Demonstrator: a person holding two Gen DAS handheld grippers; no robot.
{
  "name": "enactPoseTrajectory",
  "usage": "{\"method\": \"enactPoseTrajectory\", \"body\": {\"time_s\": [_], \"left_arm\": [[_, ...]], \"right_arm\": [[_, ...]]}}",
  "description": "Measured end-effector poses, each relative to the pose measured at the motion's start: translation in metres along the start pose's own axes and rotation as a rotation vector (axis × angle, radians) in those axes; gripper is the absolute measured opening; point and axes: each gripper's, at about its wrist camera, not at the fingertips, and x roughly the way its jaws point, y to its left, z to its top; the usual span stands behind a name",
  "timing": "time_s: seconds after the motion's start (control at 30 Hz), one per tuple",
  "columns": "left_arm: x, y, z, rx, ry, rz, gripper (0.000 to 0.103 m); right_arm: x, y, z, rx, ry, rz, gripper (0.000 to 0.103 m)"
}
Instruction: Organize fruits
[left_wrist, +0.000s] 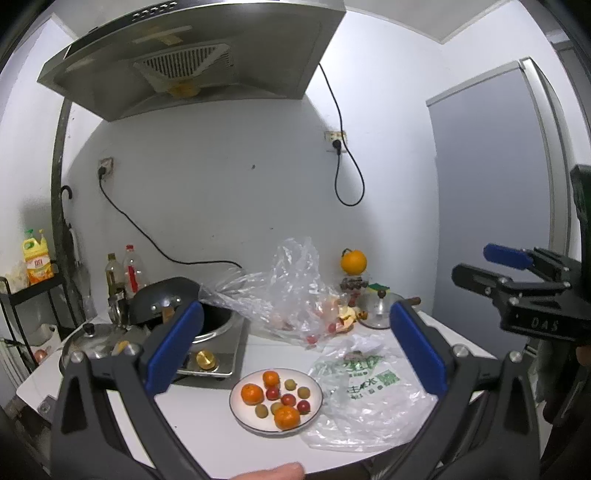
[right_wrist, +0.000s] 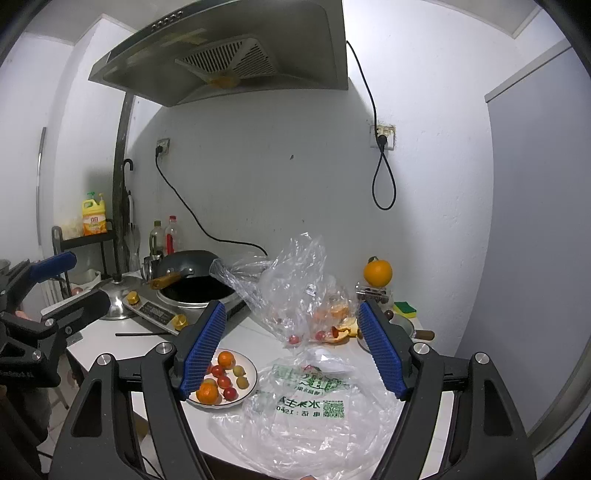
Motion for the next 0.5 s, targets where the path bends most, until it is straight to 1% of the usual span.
{"method": "enactPoseTrajectory", "body": {"time_s": [0.33,0.5], "left_arm": [[-0.0010,0.0027,-0.0003,-0.013,-0.004,-0.003,0.102],[-0.0023,0.0024,0.0004,0.002,-0.009,-0.005,0.102]], "right_arm": [[0.0024,0.0007,-0.0001,0.001,0.004,0.000,0.078],[0.0031,-0.0001,-0.0009,0.002,0.005,-0.001,0.078]]}}
